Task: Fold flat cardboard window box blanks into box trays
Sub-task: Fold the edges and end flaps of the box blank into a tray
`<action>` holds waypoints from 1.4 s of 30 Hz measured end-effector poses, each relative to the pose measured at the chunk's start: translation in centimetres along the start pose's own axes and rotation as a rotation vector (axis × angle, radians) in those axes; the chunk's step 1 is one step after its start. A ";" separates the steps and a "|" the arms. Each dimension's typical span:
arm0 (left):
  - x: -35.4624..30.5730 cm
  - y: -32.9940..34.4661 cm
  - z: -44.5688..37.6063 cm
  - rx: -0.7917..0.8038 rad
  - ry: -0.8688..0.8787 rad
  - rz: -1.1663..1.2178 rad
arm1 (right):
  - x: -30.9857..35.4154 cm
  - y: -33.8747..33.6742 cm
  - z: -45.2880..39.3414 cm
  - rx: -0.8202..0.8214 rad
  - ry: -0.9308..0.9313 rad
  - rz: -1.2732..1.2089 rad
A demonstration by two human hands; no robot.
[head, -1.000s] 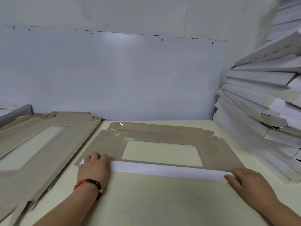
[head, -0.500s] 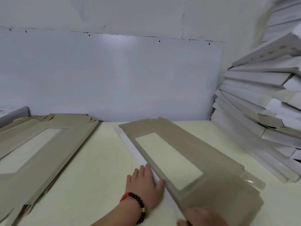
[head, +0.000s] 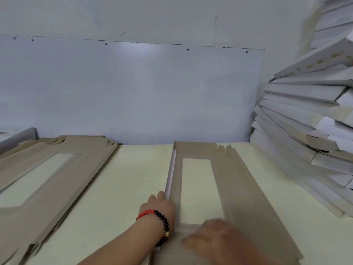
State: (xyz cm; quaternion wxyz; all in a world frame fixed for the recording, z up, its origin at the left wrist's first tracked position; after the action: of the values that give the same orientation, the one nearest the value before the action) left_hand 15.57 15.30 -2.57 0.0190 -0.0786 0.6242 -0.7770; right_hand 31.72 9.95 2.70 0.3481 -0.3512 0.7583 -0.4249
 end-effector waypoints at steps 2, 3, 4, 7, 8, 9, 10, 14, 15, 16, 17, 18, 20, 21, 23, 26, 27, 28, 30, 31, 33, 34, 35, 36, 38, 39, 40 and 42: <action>0.2 0.1 -0.1 -0.035 -0.008 -0.096 | -2.8 -0.5 0.6 0.085 0.001 0.144; 0.4 -0.2 -0.1 -0.058 -0.014 -0.132 | -5.2 -0.7 1.3 0.158 0.058 0.281; 0.7 -0.3 0.0 -0.083 -0.021 -0.159 | -7.7 -1.0 2.3 0.201 0.129 0.370; 1.9 -0.8 -0.3 -0.133 -0.045 -0.202 | -12.2 -0.8 5.5 0.306 0.299 0.526; 2.3 -1.0 -0.6 -0.147 -0.044 -0.213 | -12.0 -0.4 6.0 0.317 0.277 0.537; 2.8 -1.2 -0.8 -0.143 -0.044 -0.225 | -11.5 0.2 6.2 0.304 0.227 0.534; 3.2 -1.4 -1.1 -0.140 -0.043 -0.239 | -11.2 0.8 6.3 0.315 0.195 0.506; 4.0 -1.6 -1.9 -0.107 -0.015 -0.283 | -9.1 1.7 4.2 0.351 0.096 0.233; 3.9 -1.7 -2.0 -0.105 -0.006 -0.274 | -8.5 2.3 3.7 0.391 0.084 0.178; 3.7 -1.6 -2.2 -0.113 0.012 -0.261 | -8.1 2.6 3.2 0.411 0.095 0.156; 3.4 -1.5 -2.2 -0.114 0.032 -0.238 | -7.7 2.9 2.7 0.387 0.094 0.147; 3.0 -1.3 -2.2 -0.106 0.048 -0.202 | -7.2 3.1 2.2 0.348 0.084 0.154; 2.1 -1.1 -2.2 -0.082 0.065 -0.082 | -6.1 3.2 0.8 0.306 0.061 0.170; 1.6 -1.2 -2.2 -0.079 0.071 -0.016 | -5.5 3.5 0.0 0.300 0.043 0.192; 0.5 -1.8 -1.8 -0.081 0.088 0.112 | -4.2 4.0 -1.2 0.277 0.009 0.203; -1.3 -2.1 -0.9 0.000 0.139 0.356 | -1.7 5.5 -3.0 0.256 -0.019 0.169; -1.9 -2.0 -0.4 0.040 0.178 0.408 | -0.9 5.9 -3.7 0.248 -0.003 0.184; -2.4 -2.0 0.1 0.081 0.217 0.451 | -0.1 6.2 -4.1 0.241 0.029 0.156; -2.5 -1.9 1.1 0.142 0.280 0.518 | 0.8 5.9 -4.9 0.173 0.111 0.042; -2.2 -1.6 1.5 0.161 0.306 0.518 | 0.6 5.2 -5.2 0.137 0.182 -0.120; -1.5 -1.2 2.2 0.149 0.381 0.417 | 0.4 4.6 -5.0 0.124 0.197 -0.230; -1.1 -0.8 2.6 0.120 0.413 0.320 | 0.5 4.5 -4.8 0.127 0.109 -0.193; -0.6 -0.4 2.9 0.083 0.427 0.218 | 0.3 4.7 -4.5 0.180 0.058 -0.205; -0.2 -0.1 3.0 0.042 0.422 0.129 | -0.4 5.1 -3.9 0.277 0.070 -0.236; 0.5 0.3 2.9 -0.034 0.382 0.026 | -2.6 5.5 -2.7 0.364 0.131 -0.212; 0.7 0.2 3.0 -0.074 0.370 -0.003 | -4.0 5.5 -2.0 0.398 0.171 -0.182; 0.8 -0.1 3.1 -0.108 0.359 -0.035 | -5.3 5.8 -1.2 0.437 0.210 -0.138; 1.1 -0.2 3.1 -0.109 0.309 -0.114 | -7.9 5.6 0.4 0.456 0.295 -0.102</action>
State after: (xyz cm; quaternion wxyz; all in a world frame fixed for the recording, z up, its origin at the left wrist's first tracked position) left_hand 14.97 12.16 -1.63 -0.1256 0.0059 0.6556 -0.7446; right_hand 34.72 18.52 -0.66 0.2819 -0.2358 0.6670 -0.6481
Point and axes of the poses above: each hand's wrist, its own z-axis away from the middle knuckle, its own y-axis out of the palm, x = y × z, the point moved 7 cm from there along -z, towards the middle knuckle, and after that the axes turned 2 degrees about -z, right-handed, at the moved point
